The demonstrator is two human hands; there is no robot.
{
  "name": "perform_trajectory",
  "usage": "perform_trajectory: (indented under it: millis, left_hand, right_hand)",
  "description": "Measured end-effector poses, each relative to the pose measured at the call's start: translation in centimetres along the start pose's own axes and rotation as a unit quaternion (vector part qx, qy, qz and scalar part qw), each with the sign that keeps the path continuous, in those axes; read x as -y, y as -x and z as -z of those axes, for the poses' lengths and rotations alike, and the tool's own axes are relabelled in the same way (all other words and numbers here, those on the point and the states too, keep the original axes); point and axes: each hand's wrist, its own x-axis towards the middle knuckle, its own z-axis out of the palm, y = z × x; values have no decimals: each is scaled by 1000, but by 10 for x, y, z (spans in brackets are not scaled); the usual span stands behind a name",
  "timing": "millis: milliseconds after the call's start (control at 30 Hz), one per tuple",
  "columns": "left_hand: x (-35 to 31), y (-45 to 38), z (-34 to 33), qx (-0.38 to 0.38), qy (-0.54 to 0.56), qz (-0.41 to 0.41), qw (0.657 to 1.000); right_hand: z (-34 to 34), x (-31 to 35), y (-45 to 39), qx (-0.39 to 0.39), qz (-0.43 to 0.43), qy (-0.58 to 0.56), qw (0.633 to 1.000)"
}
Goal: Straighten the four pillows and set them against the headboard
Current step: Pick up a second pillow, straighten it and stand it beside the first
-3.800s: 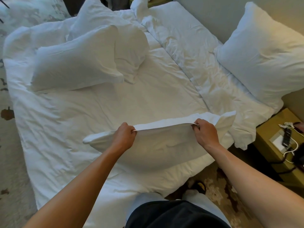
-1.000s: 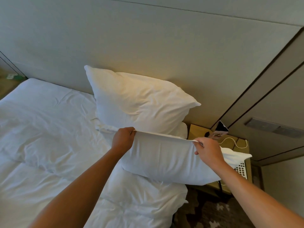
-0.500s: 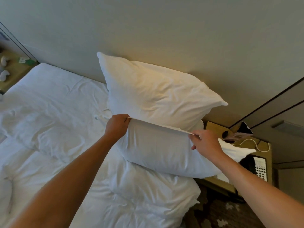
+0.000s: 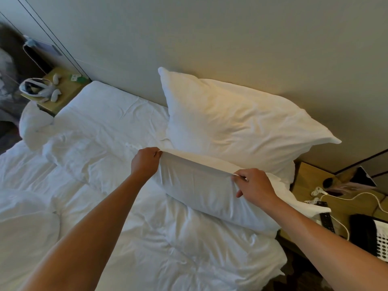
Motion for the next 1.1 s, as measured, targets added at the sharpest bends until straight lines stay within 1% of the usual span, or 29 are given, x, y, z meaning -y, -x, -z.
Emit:
perform_trajectory:
  millis: [100, 200, 267, 333, 433, 500, 567, 633, 700, 767, 800, 900, 1033, 1100]
  left_hand:
    - [4, -16, 14, -19, 13, -9, 1000]
    - [2, -23, 10, -25, 30, -6, 999]
    - [-1, -13, -8, -11, 39, 18, 999]
    - [-2, 8, -35, 12, 69, 76, 995]
    - [-5, 46, -80, 55, 164, 176, 969]
    - [-11, 67, -108, 93, 224, 212, 947]
    - [-20, 79, -133, 116, 279, 244, 922]
    - [-32, 83, -154, 136, 322, 269, 897]
    - [-46, 85, -172, 148, 378, 299, 864]
    - [-57, 88, -186, 138, 424, 312, 839]
    - [-61, 90, -191, 124, 435, 311, 836]
    - [-66, 97, -201, 90, 439, 298, 843]
    - [-66, 109, -206, 82, 441, 286, 847]
    - [-70, 109, -206, 80, 430, 273, 857]
  right_hand:
    - [-1, 13, -11, -3, 10, 2, 1000]
    - [-5, 16, -23, -12, 2, 16, 1000]
    - [-8, 17, -32, -16, -2, 25, 1000]
    - [-9, 18, -43, -29, 7, 61, 998]
    - [-7, 16, -60, -73, 35, 171, 982]
    - [-6, 12, -67, -109, 61, 236, 964]
    - [-7, 5, -71, -141, 99, 252, 952]
    - [-10, -4, -73, -148, 115, 242, 952]
    - [-15, -14, -75, -137, 118, 246, 952]
    - [-18, -25, -76, -132, 126, 240, 954]
    - [-20, -29, -76, -127, 127, 224, 958]
    - [-21, -39, -75, -112, 147, 158, 970]
    - [-15, -47, -56, -80, 169, 68, 980]
    - [-5, -49, -50, -84, 167, 37, 982]
